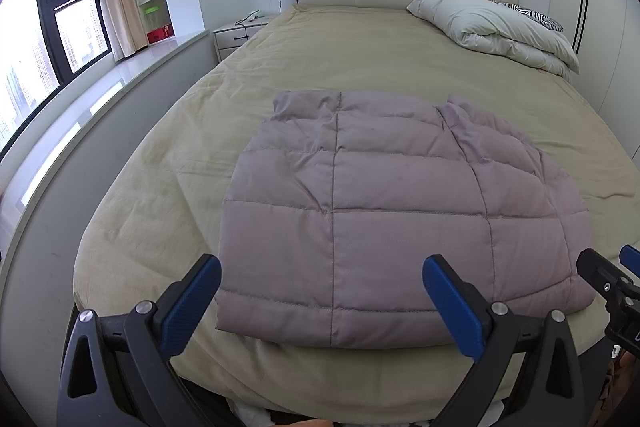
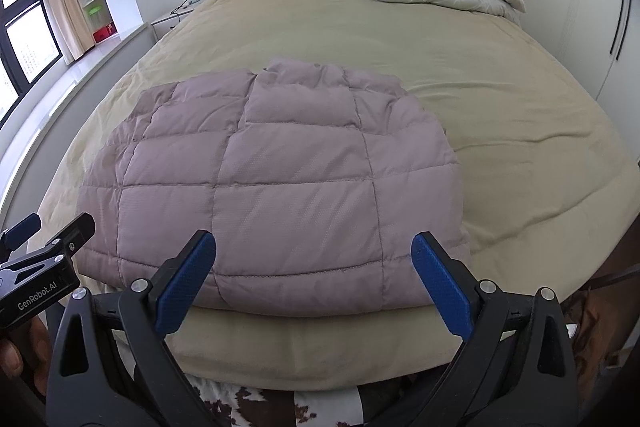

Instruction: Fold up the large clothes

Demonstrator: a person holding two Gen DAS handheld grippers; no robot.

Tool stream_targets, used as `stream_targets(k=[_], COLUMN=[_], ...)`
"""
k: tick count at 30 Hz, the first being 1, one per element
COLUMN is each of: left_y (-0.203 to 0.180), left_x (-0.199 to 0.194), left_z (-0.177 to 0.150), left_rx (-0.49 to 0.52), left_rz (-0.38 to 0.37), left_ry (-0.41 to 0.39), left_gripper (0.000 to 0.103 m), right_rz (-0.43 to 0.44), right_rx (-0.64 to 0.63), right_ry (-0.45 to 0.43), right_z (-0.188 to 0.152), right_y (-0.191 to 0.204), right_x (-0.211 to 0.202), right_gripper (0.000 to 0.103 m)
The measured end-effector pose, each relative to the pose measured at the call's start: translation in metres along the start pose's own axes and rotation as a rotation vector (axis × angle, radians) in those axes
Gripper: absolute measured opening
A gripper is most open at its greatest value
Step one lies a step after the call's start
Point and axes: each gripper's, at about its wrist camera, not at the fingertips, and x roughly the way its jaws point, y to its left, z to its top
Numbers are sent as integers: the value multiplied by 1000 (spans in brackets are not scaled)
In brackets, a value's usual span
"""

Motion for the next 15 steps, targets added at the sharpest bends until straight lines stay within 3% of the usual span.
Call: stream_targets(k=[15], left_y=[-3], left_x=[4], left_z=[-3], left_rx=[-1], left_rz=[6], left_ry=[8], left_gripper=[103], right_rz=[-6], right_rx=[8], right_ry=[4], right_z=[-2], right_y=[0], right_x=[1], right_gripper=[100])
